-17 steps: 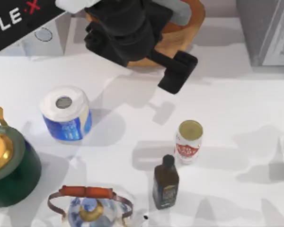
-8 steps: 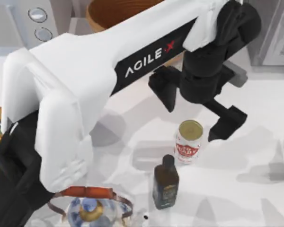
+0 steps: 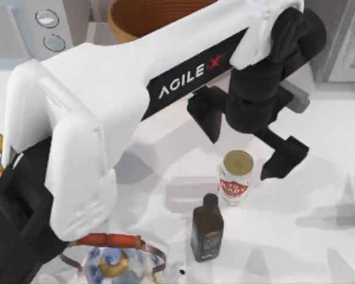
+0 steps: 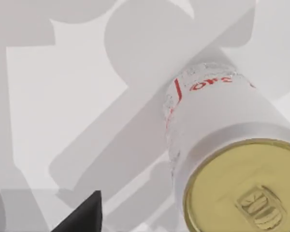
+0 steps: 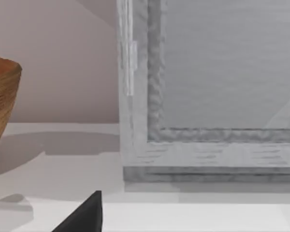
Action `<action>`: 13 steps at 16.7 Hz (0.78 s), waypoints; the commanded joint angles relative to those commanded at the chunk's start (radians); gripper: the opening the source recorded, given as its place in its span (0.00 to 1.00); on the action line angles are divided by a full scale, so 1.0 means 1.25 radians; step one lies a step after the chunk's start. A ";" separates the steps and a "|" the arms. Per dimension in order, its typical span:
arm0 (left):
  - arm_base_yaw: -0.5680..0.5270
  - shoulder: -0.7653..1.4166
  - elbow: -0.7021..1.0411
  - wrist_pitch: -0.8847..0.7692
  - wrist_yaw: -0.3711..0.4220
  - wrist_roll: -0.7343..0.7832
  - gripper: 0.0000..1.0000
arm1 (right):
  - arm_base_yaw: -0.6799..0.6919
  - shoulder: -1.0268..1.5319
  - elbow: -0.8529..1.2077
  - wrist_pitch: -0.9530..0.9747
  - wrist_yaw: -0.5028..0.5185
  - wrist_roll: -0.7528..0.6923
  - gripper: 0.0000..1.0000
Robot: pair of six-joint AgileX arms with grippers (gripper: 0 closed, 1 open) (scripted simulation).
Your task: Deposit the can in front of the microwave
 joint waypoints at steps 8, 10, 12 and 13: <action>-0.001 -0.015 -0.190 0.172 0.000 -0.001 1.00 | 0.000 0.000 0.000 0.000 0.000 0.000 1.00; -0.001 -0.015 -0.190 0.172 0.000 -0.001 1.00 | 0.000 0.000 0.000 0.000 0.000 0.000 1.00; -0.001 -0.015 -0.190 0.172 0.000 -0.001 0.92 | 0.000 0.000 0.000 0.000 0.000 0.000 1.00; -0.001 -0.015 -0.190 0.172 0.000 -0.001 0.85 | 0.000 0.000 0.000 0.000 0.000 0.000 1.00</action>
